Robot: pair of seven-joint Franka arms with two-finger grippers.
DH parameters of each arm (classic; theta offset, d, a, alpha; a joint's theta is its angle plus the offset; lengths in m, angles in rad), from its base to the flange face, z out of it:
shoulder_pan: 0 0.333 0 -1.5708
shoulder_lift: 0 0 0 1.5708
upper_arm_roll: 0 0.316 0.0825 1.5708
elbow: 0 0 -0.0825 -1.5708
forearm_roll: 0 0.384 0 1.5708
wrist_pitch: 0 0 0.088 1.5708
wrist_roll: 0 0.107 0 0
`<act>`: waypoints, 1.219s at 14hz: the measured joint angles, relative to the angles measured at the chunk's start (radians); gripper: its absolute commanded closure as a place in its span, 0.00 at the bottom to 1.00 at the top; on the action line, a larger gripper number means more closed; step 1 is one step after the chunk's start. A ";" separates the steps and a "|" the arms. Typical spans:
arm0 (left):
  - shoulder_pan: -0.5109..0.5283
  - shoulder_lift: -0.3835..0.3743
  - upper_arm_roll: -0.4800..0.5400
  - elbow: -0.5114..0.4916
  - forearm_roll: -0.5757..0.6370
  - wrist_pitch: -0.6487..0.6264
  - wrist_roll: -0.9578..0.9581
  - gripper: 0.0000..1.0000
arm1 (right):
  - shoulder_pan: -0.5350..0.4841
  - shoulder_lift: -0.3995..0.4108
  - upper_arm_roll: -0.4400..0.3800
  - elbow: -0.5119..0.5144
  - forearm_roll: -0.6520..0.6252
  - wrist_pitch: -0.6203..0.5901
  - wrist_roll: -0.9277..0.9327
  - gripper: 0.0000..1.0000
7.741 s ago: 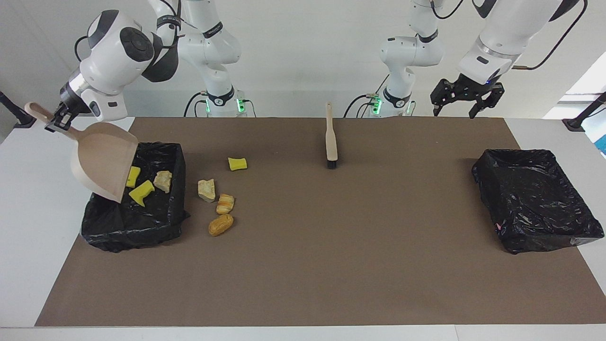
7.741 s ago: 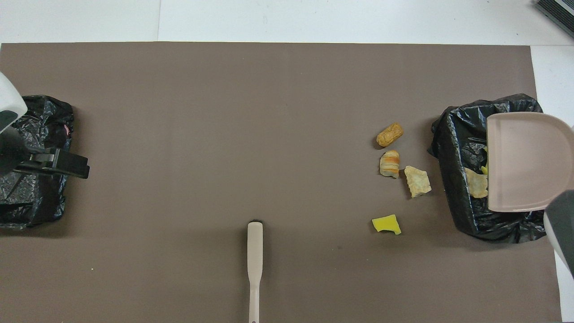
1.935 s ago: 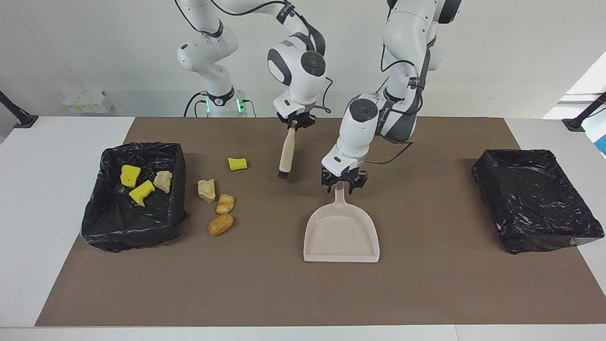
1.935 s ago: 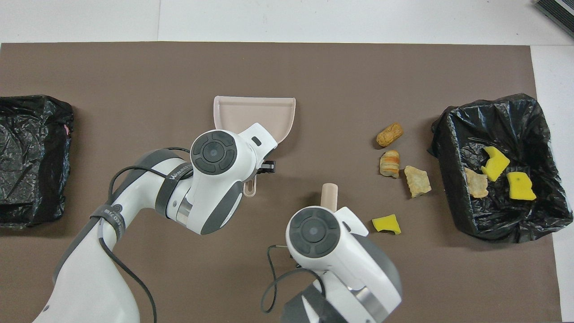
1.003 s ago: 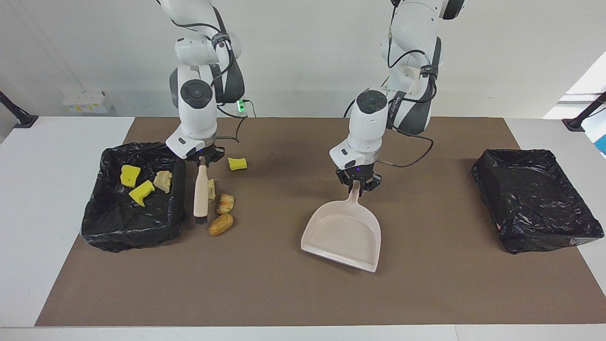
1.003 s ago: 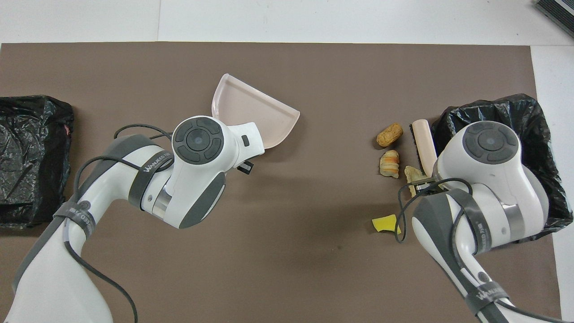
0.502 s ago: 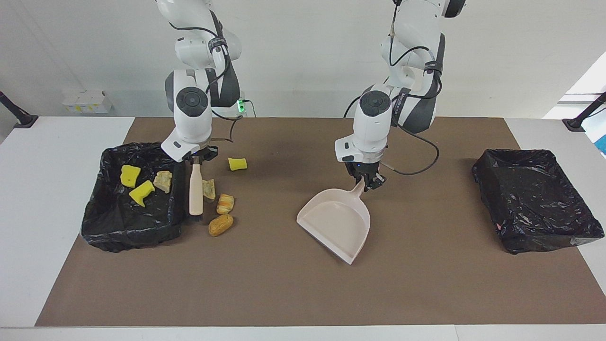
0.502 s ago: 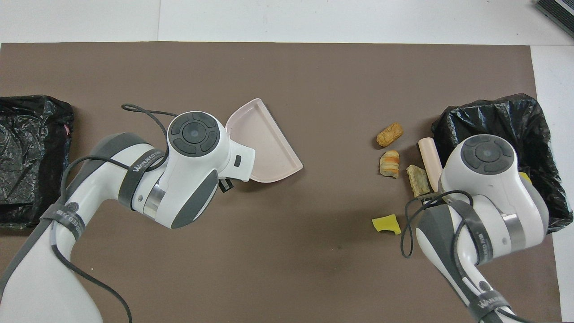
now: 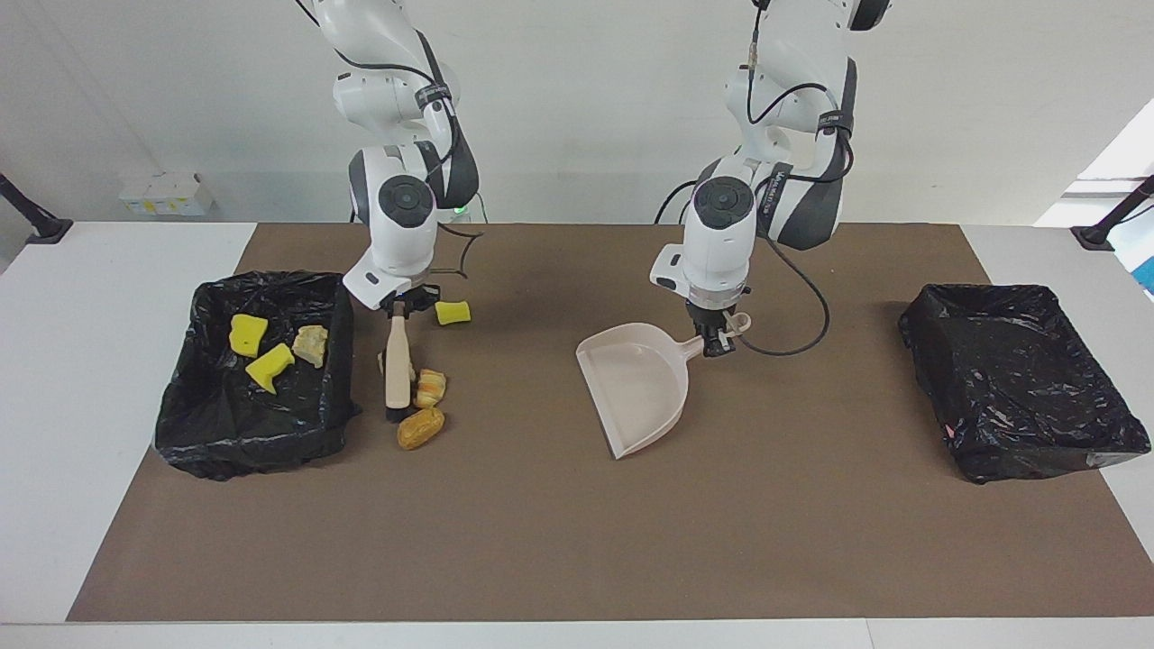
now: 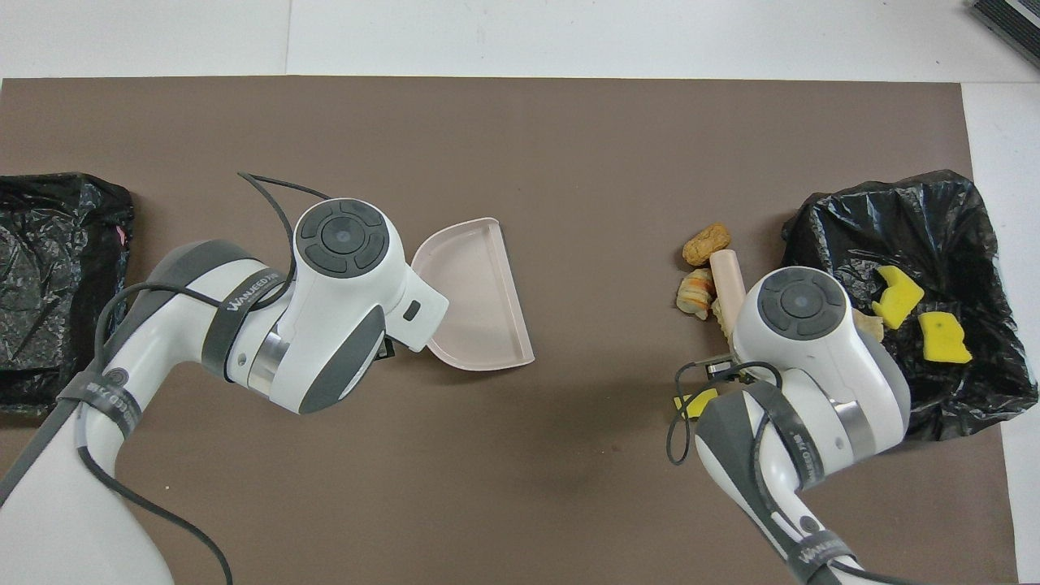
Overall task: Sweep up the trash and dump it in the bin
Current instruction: 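Move the brush with the right gripper beyond the bread pieces, then sweep the bread with the right gripper's brush into the left-held dustpan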
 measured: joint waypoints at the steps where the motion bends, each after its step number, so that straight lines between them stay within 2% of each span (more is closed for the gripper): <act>1: 0.000 -0.006 -0.002 -0.006 0.000 -0.014 0.005 1.00 | 0.023 0.018 0.000 0.023 0.034 0.001 0.000 1.00; 5: -0.015 -0.043 -0.009 -0.061 0.001 -0.015 0.005 1.00 | 0.103 0.091 0.002 0.099 0.138 0.032 0.009 1.00; 8: -0.032 -0.062 -0.013 -0.083 0.002 -0.014 -0.049 1.00 | 0.159 0.115 0.003 0.140 0.244 0.039 0.009 1.00; 12: -0.033 -0.070 -0.014 -0.109 0.002 -0.004 -0.086 1.00 | 0.242 0.122 0.007 0.165 0.463 0.042 -0.008 1.00; 15: -0.032 -0.084 -0.012 -0.147 0.002 0.024 -0.094 1.00 | 0.258 0.124 0.008 0.173 0.683 0.043 -0.129 1.00; 17: -0.031 -0.091 -0.011 -0.162 0.002 0.034 -0.095 1.00 | 0.258 0.124 0.008 0.188 0.771 0.043 -0.171 1.00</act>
